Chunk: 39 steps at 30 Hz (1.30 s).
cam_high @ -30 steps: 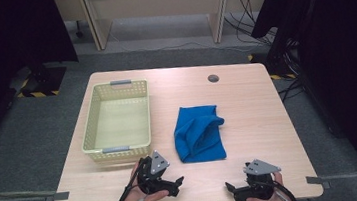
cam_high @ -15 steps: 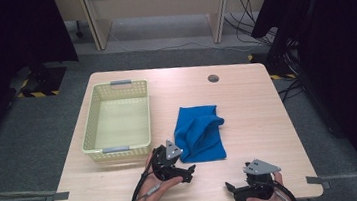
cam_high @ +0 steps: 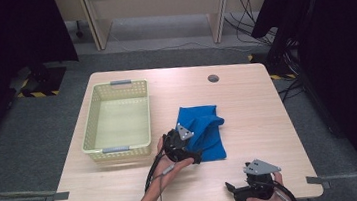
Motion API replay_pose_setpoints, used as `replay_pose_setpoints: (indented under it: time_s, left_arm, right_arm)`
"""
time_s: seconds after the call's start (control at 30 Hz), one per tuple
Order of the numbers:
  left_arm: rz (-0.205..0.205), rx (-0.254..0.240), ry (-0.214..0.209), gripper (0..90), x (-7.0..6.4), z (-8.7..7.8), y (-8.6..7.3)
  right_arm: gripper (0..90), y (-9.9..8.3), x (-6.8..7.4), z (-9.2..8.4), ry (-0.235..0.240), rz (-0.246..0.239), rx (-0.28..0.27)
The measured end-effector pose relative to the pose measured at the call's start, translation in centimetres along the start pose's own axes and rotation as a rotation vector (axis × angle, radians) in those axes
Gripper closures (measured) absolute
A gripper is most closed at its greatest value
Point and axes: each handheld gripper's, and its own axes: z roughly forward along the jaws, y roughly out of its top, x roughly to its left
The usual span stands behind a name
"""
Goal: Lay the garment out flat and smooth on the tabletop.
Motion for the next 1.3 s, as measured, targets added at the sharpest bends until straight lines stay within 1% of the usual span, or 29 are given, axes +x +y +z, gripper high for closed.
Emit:
replay_pose_setpoints:
  time_s: [0.13, 0.2, 0.23, 0.27, 0.33, 0.4, 0.43, 0.5, 0.57, 0.6, 0.63, 0.67, 0.7, 0.77, 0.9, 0.93, 0.97, 1.03, 1.07, 1.1, 1.13, 1.2, 1.23, 1.3]
  left_arm:
    - [0.001, 0.008, 0.004, 6.2, 0.0, 0.6, 0.3]
    - [-0.005, 0.016, 0.011, 6.2, 0.0, 1.0, 0.4]
    - [0.010, 0.022, 0.027, 6.2, 0.0, 1.2, 0.7]
    - [0.010, 0.022, 0.027, 6.2, 0.0, 1.2, 0.7]
    - [-0.008, 0.019, 0.034, 6.2, 0.3, 1.6, 1.1]
    - [-0.009, 0.021, 0.034, 6.0, 0.3, 1.7, 1.3]
    - [-0.002, 0.031, 0.036, 6.0, 0.3, 2.0, 1.5]
    - [-0.001, 0.039, 0.045, 6.0, 0.4, 2.3, 1.6]
    - [0.000, 0.058, 0.046, 6.7, 0.3, 2.7, 1.6]
    - [0.000, 0.058, 0.046, 7.5, 0.3, 2.7, 1.6]
    - [0.024, 0.083, 0.049, 8.6, 0.1, 3.1, 1.3]
    - [0.025, 0.083, 0.049, 9.5, -0.1, 3.2, 1.1]
    - [0.012, 0.080, 0.040, 10.3, -0.2, 3.2, 1.0]
    - [0.010, 0.078, 0.038, 13.2, -0.3, 3.1, 0.9]
    - [0.024, 0.069, 0.043, 18.3, -1.1, 2.7, 0.6]
    - [0.024, 0.069, 0.043, 19.6, -1.1, 2.7, 0.6]
    - [0.034, 0.064, 0.032, 20.8, -1.6, 2.6, 0.5]
    - [0.041, 0.065, 0.022, 21.8, -1.9, 2.5, 0.4]
    - [0.054, 0.069, 0.020, 21.8, -2.2, 2.4, 0.4]
    - [0.054, 0.069, 0.020, 22.4, -2.2, 2.4, 0.4]
    - [0.053, 0.067, 0.015, 22.6, -2.7, 2.3, 0.3]
    - [0.057, 0.068, 0.012, 22.5, -3.0, 2.2, 0.2]
    - [0.059, 0.066, 0.003, 22.4, -3.5, 2.0, 0.0]
    - [0.063, 0.062, -0.006, 22.1, -4.0, 1.8, -0.3]
  right_arm:
    - [0.9, 0.0, 0.0, 0.0, -0.001, 0.002, -0.003]
    - [0.9, 0.0, 0.0, 0.0, 0.000, 0.000, 0.000]
    - [0.9, 0.0, 0.0, 0.0, 0.000, 0.000, -0.002]
    - [0.9, 0.0, 0.0, 0.0, 0.000, 0.001, -0.004]
    - [0.9, 0.0, 0.0, 0.0, 0.001, 0.000, -0.002]
    - [0.9, 0.0, 0.0, 0.0, 0.002, -0.001, -0.003]
    - [0.9, 0.0, 0.0, 0.0, 0.002, 0.000, -0.004]
    - [0.9, 0.0, 0.0, 0.0, 0.002, 0.001, -0.003]
    - [0.9, 0.0, 0.0, 0.0, 0.002, -0.001, -0.002]
    - [0.9, 0.0, 0.0, 0.0, 0.002, 0.000, -0.003]
    - [0.9, -0.1, 0.0, 0.0, 0.002, 0.000, -0.005]
    - [0.9, -0.1, 0.0, 0.0, 0.002, -0.001, -0.004]
    - [0.9, 0.0, 0.0, 0.0, 0.003, 0.000, -0.002]
    - [0.9, 0.0, 0.0, 0.0, 0.003, 0.001, -0.002]
    - [0.9, 0.0, 0.0, 0.0, 0.001, 0.000, -0.001]
    - [0.9, 0.0, 0.0, 0.0, 0.001, 0.000, -0.001]
    - [0.9, 0.0, 0.0, 0.0, 0.001, 0.000, -0.002]
    - [0.9, 0.0, 0.0, 0.0, 0.000, 0.000, -0.002]
    - [0.9, 0.0, 0.0, 0.0, 0.000, 0.000, 0.000]
    - [0.9, 0.0, 0.0, 0.0, 0.000, 0.000, 0.000]
    - [0.9, 0.0, 0.1, 0.0, 0.001, 0.000, -0.002]
    - [0.9, 0.0, 0.0, 0.0, 0.002, -0.002, -0.003]
    - [0.8, 0.0, 0.0, 0.0, 0.002, -0.001, -0.001]
    - [0.9, 0.0, 0.0, 0.1, 0.003, -0.002, -0.002]
